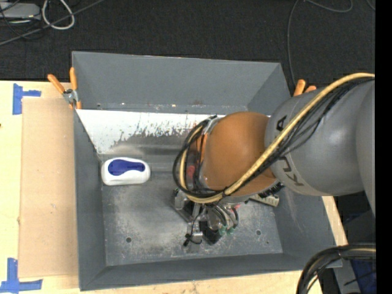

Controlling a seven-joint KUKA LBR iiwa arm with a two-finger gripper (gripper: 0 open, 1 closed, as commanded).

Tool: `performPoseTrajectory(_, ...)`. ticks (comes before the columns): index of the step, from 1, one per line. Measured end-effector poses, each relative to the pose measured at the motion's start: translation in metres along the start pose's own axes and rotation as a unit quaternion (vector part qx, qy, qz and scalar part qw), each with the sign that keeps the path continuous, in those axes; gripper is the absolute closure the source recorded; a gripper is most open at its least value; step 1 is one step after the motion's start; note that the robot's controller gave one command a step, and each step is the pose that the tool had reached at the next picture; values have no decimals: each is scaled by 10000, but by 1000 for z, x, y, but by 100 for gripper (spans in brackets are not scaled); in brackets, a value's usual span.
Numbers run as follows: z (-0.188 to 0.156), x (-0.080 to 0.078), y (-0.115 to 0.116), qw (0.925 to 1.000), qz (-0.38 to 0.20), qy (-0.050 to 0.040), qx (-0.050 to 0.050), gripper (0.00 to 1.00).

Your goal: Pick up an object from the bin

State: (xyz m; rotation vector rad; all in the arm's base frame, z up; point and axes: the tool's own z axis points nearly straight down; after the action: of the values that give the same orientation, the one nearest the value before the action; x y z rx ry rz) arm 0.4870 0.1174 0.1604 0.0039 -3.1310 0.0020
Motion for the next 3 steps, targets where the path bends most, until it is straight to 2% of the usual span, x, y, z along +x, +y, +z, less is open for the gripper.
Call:
performPoseTrajectory(1, -3, -2, -1, 10000, 23, -36, -5, 0)
performPoseTrajectory(2, 58, -13, -44, 9978, 660, -35, -10, 0)
performPoseTrajectory(3, 86, -26, -90, 9992, 370, -150, -37, 0)
